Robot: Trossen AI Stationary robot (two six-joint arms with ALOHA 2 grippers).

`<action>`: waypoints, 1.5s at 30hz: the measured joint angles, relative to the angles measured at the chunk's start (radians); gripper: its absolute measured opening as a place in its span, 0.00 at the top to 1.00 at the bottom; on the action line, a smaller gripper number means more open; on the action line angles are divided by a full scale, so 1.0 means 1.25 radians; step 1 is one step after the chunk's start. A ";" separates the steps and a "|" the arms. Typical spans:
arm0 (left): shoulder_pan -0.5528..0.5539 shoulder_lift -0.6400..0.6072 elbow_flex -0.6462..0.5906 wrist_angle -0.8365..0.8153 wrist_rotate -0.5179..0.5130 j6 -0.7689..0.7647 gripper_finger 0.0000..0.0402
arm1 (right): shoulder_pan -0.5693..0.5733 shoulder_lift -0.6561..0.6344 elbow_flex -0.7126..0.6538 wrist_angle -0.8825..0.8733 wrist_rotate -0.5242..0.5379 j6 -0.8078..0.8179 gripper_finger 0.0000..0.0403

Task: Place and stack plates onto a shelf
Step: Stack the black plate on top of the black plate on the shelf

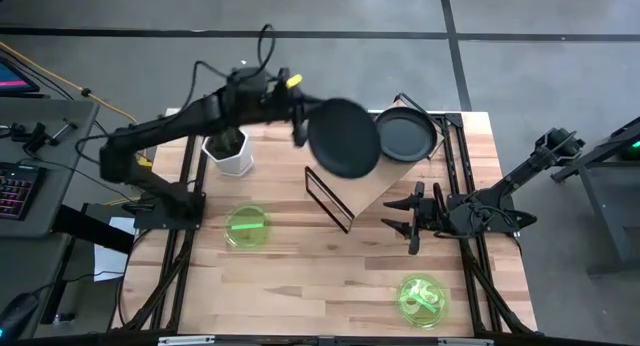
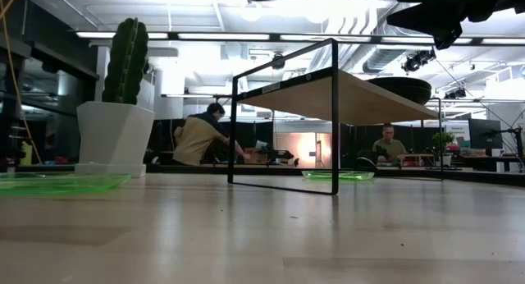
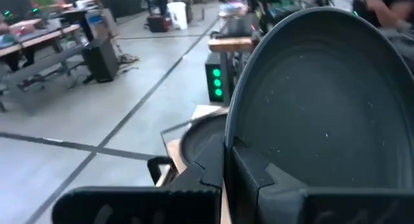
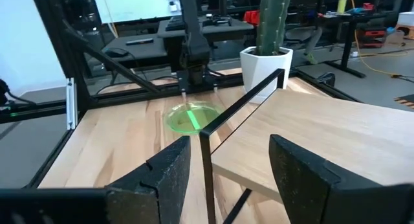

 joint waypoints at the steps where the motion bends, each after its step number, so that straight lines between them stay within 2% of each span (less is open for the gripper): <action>1: 0.019 0.023 0.003 0.023 0.015 -0.014 1.00 | 0.000 0.000 0.000 0.000 -0.002 -0.002 0.52; 4: 0.060 0.114 0.055 0.038 0.040 -0.034 1.00 | 0.000 0.000 0.000 0.000 0.001 -0.005 0.52; 13: 0.106 0.407 0.316 0.069 0.037 -0.048 1.00 | 0.000 0.000 0.000 0.000 -0.002 -0.018 0.52; 18: 0.110 0.513 0.381 0.131 0.038 -0.089 1.00 | 0.000 0.000 0.000 -0.002 -0.003 -0.018 0.52; 25: 0.103 0.587 0.382 0.171 0.056 -0.093 1.00 | 0.000 0.000 0.000 -0.006 -0.003 -0.018 0.52; 32: 0.101 0.619 0.383 0.191 0.055 -0.097 1.00 | 0.000 0.000 0.000 -0.007 -0.001 -0.017 0.52; 38: 0.094 0.625 0.377 0.188 0.056 -0.098 1.00 | 0.000 0.000 0.000 -0.007 0.004 -0.016 0.52; 45: 0.091 0.624 0.373 0.182 0.057 -0.097 0.95 | 0.000 0.000 0.000 -0.007 0.004 -0.017 0.52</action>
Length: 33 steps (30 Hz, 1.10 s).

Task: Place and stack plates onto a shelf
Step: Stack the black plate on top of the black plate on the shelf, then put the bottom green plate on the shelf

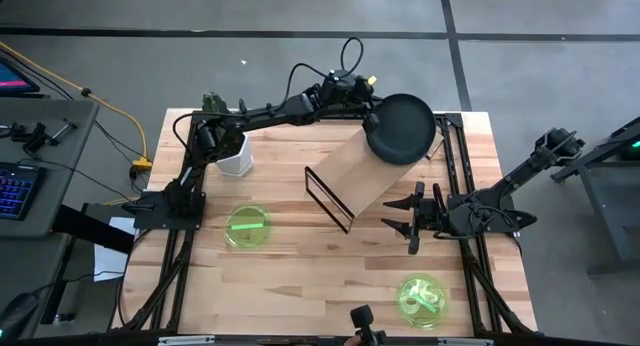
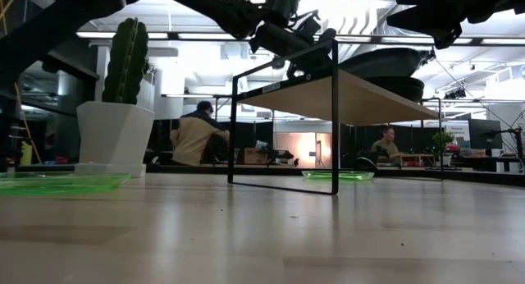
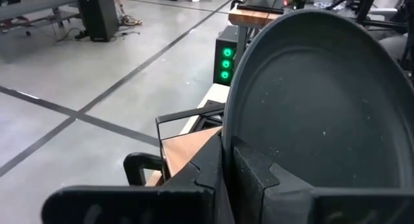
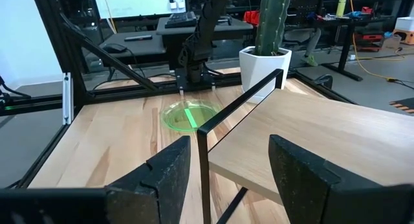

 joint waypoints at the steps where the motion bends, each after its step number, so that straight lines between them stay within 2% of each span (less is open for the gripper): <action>1: 0.000 0.000 0.000 -0.002 0.000 0.001 0.94 | 0.000 0.000 0.000 0.000 0.000 0.000 0.52; 9: 0.001 0.000 0.000 -0.001 0.000 0.018 0.88 | 0.000 0.000 0.000 -0.007 0.001 -0.001 0.52; 22: 0.001 -0.001 -0.001 -0.010 0.000 0.028 0.66 | 0.000 0.000 0.000 -0.011 0.001 -0.001 0.52; 28: 0.007 -0.064 -0.002 -0.080 0.008 0.049 0.60 | 0.000 0.000 0.000 -0.012 0.002 -0.001 0.52; 30: 0.012 -0.111 -0.001 -0.112 0.030 0.053 0.59 | 0.000 0.000 0.000 -0.012 0.008 -0.001 0.52; 33: 0.022 -0.186 0.000 -0.195 0.135 0.068 0.60 | 0.000 0.000 0.000 -0.012 0.025 -0.001 0.52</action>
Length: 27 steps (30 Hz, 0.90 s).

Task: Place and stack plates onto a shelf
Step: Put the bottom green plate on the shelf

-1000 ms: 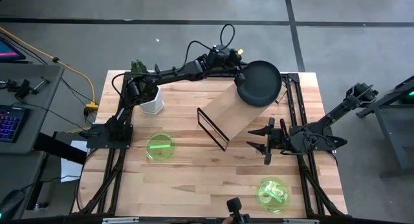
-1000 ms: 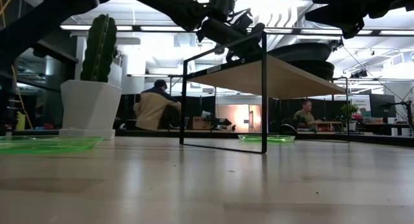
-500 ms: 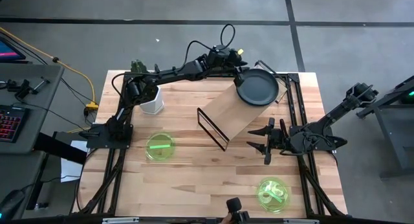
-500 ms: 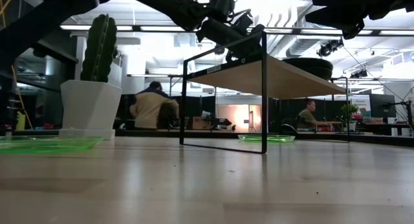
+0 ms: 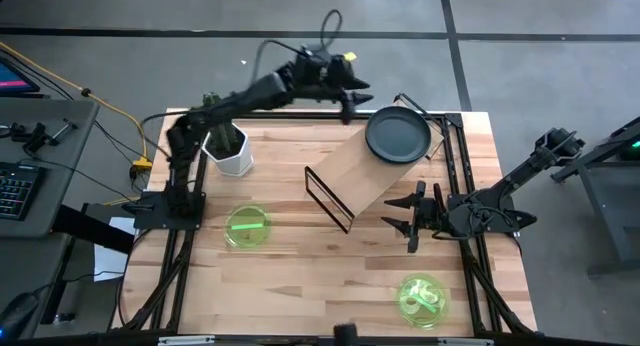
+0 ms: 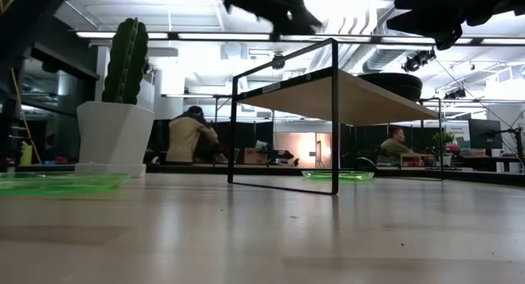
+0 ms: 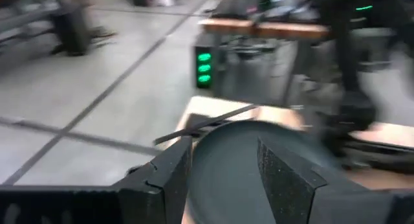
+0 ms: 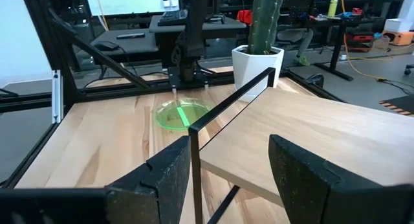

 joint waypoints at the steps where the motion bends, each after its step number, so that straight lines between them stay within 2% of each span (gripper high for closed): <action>1: 0.002 -0.026 0.000 -0.036 0.038 -0.001 0.60 | 0.000 0.000 0.000 0.000 0.004 0.000 0.52; 5: -0.018 -0.121 0.000 -0.171 0.165 0.013 0.61 | 0.000 0.000 0.000 0.005 0.005 0.000 0.52; 7: -0.045 -0.165 -0.014 -0.220 0.179 0.041 0.62 | 0.000 0.000 0.000 0.007 0.006 0.001 0.52; 10: -0.098 -0.244 -0.106 -0.198 0.161 0.052 0.64 | 0.000 0.000 0.000 0.007 0.007 0.001 0.52; 13: -0.152 -0.341 -0.259 -0.091 0.128 0.054 0.66 | 0.000 0.000 0.000 0.006 0.008 0.016 0.52; 18: -0.223 -0.526 -0.571 0.140 0.058 0.009 0.70 | 0.000 0.000 0.000 0.006 0.007 0.021 0.52; 22: -0.278 -0.672 -0.808 0.298 0.052 -0.045 0.71 | 0.000 0.000 0.000 0.003 0.007 0.017 0.52; 27: -0.353 -0.812 -1.052 0.449 0.025 -0.054 0.71 | 0.000 0.000 0.000 0.003 0.007 0.015 0.52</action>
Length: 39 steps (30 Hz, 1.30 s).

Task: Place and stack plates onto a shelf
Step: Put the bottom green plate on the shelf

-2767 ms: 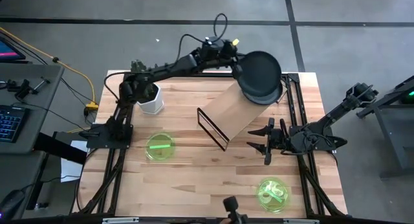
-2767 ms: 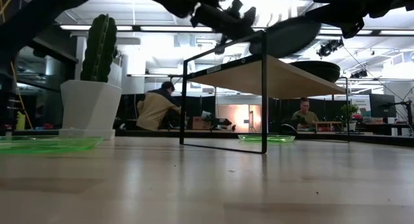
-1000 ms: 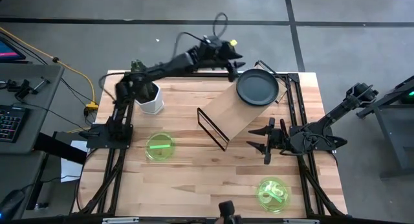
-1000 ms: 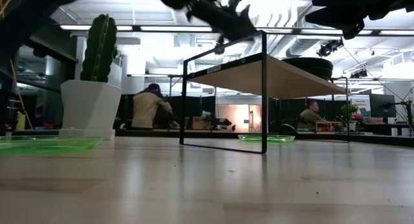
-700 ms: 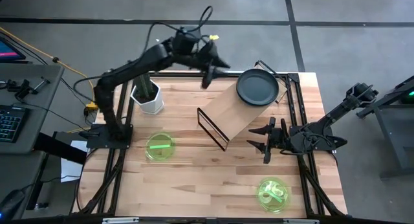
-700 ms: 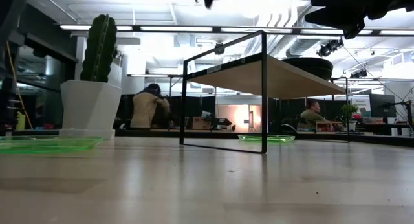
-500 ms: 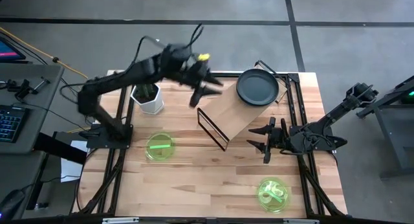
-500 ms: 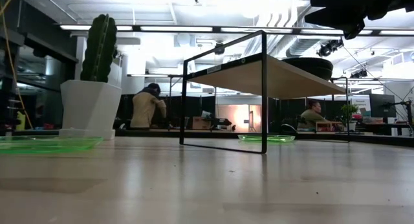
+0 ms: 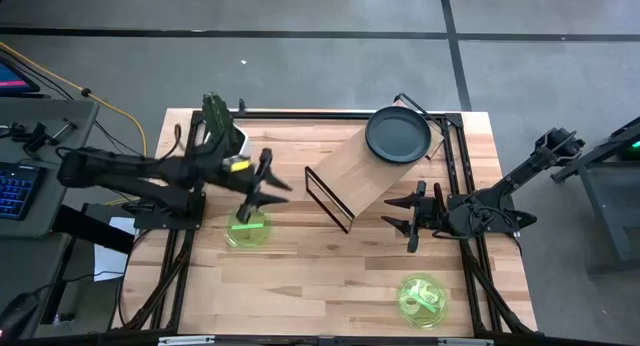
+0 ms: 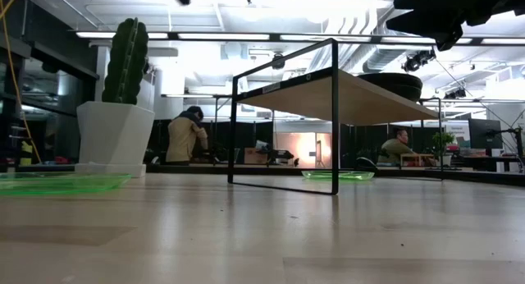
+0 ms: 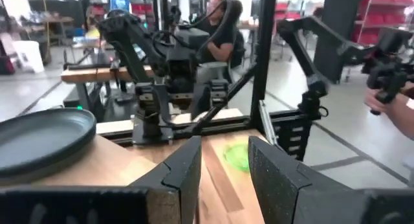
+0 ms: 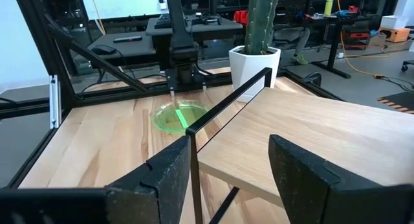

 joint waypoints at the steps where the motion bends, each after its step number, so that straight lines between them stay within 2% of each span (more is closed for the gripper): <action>1: -0.015 -0.018 -0.041 0.046 -0.024 -0.010 0.71 | 0.000 0.000 0.000 0.001 0.000 0.000 0.52; 6: -0.068 -0.075 -0.211 0.234 -0.148 -0.019 0.71 | 0.000 0.000 0.000 0.010 0.013 0.004 0.52; 11: -0.077 -0.103 -0.281 0.297 -0.205 -0.011 0.71 | 0.000 0.000 0.000 0.014 0.022 0.005 0.52; 15: -0.077 -0.105 -0.288 0.307 -0.206 -0.006 0.71 | 0.000 0.000 0.000 0.015 0.032 0.005 0.52; 22: -0.076 -0.105 -0.288 0.303 -0.206 0.075 0.71 | 0.000 0.000 0.000 0.015 0.033 0.002 0.52; 32: -0.076 -0.088 -0.288 0.177 -0.202 0.084 0.71 | 0.000 0.000 0.000 0.015 0.034 0.003 0.52; 37: -0.076 -0.072 -0.288 0.174 -0.202 0.107 0.71 | 0.000 0.000 0.006 0.032 0.024 0.092 0.52; 39: -0.076 -0.072 -0.288 0.180 -0.202 0.118 0.71 | 0.001 0.000 0.033 0.003 -0.028 0.126 0.52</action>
